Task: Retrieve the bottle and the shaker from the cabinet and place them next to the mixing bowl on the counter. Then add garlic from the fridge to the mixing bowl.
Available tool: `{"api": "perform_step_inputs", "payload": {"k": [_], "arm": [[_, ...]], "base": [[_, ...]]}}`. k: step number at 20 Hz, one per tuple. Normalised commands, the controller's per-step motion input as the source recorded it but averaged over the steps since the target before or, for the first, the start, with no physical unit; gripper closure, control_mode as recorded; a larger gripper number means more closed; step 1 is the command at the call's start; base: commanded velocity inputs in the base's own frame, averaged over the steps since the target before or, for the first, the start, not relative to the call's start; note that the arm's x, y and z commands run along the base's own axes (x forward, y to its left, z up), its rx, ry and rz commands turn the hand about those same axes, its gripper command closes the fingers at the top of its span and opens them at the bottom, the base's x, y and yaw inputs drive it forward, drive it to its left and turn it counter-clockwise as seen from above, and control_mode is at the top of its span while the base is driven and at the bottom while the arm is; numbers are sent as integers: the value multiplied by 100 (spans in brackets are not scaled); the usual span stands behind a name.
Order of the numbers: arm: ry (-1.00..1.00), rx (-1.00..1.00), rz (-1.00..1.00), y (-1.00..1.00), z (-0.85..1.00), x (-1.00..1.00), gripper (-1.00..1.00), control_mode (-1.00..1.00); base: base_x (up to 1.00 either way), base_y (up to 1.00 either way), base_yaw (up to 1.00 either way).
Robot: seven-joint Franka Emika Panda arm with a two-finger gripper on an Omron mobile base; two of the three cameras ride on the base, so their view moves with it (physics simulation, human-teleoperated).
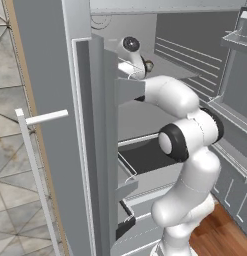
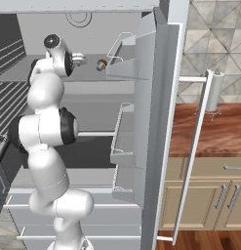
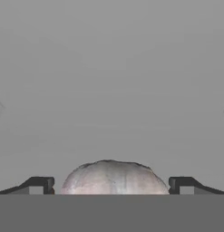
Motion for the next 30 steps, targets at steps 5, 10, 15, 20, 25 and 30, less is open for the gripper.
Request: {"api": "perform_step_inputs", "payload": {"k": [5,10,15,20,25,30], "arm": [[0,0,0,2,-12,17,100,-100],[-1,0,0,0,-34,4,100,-100],[-1,2,0,0,-44,-36,100,-100],[-18,11,-1,-6,-40,-99,100,-100],[-12,8,0,-4,-5,-100,100,-100],[-2,7,-2,-16,20,-100,100,-100]], "base": [[0,0,0],[0,0,0],[0,0,0],[0,0,0],[0,0,0],[0,0,0]]}}
